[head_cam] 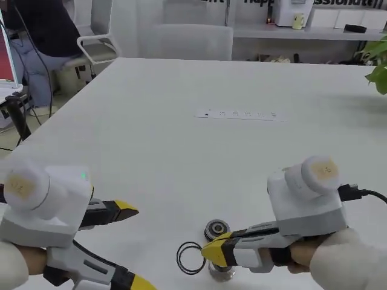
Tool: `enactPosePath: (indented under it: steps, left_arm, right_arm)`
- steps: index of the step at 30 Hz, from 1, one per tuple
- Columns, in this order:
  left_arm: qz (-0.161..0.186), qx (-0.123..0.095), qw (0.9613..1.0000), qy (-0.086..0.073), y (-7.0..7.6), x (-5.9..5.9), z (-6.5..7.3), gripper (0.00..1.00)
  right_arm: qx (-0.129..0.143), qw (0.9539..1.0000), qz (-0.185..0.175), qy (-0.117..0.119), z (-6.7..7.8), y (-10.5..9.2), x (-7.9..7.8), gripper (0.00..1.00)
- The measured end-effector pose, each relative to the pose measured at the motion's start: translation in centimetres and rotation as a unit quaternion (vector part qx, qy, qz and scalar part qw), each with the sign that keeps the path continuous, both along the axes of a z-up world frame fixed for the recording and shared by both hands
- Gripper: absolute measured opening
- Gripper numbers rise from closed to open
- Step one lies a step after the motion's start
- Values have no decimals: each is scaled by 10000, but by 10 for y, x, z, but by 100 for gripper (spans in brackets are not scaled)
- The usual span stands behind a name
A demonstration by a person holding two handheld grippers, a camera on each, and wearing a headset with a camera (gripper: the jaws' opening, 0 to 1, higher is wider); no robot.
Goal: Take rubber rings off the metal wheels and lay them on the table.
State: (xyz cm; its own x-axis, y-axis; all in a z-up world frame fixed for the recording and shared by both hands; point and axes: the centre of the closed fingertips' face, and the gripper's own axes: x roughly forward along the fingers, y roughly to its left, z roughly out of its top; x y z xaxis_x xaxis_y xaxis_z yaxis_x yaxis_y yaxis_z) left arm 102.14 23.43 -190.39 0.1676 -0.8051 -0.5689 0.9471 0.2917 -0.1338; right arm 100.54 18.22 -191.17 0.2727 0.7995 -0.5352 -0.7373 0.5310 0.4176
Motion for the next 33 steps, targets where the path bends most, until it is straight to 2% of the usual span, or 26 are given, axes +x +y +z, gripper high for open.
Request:
enactPosePath:
  steps: [1, 5, 10, 13, 14, 18, 23, 33]
  left_arm:
    - [-3, -1, 10000, 9, 0, 0, 0, 96]
    - [-24, 30, 10000, 23, 0, 0, -2, 95]
    - [-41, 52, 10000, 41, 0, -1, -3, 95]
    - [-44, 51, 10000, 53, 0, -1, -3, 95]
    - [-43, 55, 10000, 56, 1, -1, -3, 95]
    - [-50, 73, 9999, 72, 1, -1, -4, 94]
    - [-53, 79, 9999, 87, 1, -2, -4, 94]
    - [-65, 77, 9999, 106, 1, -4, -5, 94]
  right_arm:
    - [-121, 9999, 39, -56, -4, -1, 0, 0]
    - [-233, 9997, 122, -16, -12, 0, -3, 0]
    - [-440, 9988, 147, -135, -18, -2, -2, 0]
    - [-619, 9975, 177, -288, -21, -4, 0, 0]
    - [-735, 9962, 164, -437, -22, -7, 4, 0]
    - [-675, 9968, 164, -403, -21, -6, 3, 0]
    - [-833, 9950, 238, -489, -27, -6, 2, 0]
    - [-934, 9933, 208, -650, -29, -6, 7, 0]
